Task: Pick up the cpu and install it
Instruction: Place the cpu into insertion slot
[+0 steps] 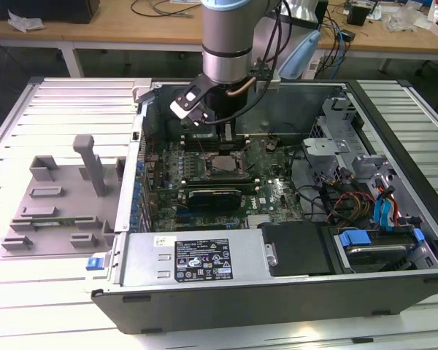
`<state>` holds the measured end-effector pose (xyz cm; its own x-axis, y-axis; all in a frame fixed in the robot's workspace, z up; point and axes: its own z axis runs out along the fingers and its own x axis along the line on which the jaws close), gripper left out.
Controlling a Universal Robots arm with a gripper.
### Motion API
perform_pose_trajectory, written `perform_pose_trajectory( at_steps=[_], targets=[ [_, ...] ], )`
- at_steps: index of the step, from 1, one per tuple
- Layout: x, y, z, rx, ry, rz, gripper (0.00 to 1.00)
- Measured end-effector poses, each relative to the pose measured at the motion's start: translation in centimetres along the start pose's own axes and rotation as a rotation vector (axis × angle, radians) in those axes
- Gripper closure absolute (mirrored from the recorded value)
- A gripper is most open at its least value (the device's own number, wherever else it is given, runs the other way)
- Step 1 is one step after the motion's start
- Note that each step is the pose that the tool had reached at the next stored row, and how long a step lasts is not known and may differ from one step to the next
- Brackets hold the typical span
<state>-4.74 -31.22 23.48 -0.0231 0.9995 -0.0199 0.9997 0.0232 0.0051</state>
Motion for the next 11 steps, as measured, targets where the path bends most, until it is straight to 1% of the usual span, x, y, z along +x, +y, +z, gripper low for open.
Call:
perform_pose_trajectory(
  at_steps=[1, 2, 3, 4, 6, 8, 10, 11],
  targets=[
    [0.0, 0.03, -0.01, 0.0128, 0.0001, -0.001, 0.89],
    [0.0, 0.05, 0.0, 0.0177, 0.0004, -0.001, 0.89],
    [0.0, 0.14, 0.0, 0.0185, 0.0005, -0.001, 0.89],
    [-0.01, 0.54, 0.01, 0.0184, 0.0006, 0.0, 0.89],
    [-0.03, 0.99, 0.01, 0.0185, 0.0005, -0.001, 0.89],
    [-0.02, 1.04, -0.02, 0.0186, 0.0004, -0.001, 0.89],
    [-0.03, 1.04, -0.48, 0.0186, 0.0005, -0.001, 0.89],
    [-0.04, 1.05, -0.94, 0.0185, 0.0005, -0.001, 0.89]
  ],
)
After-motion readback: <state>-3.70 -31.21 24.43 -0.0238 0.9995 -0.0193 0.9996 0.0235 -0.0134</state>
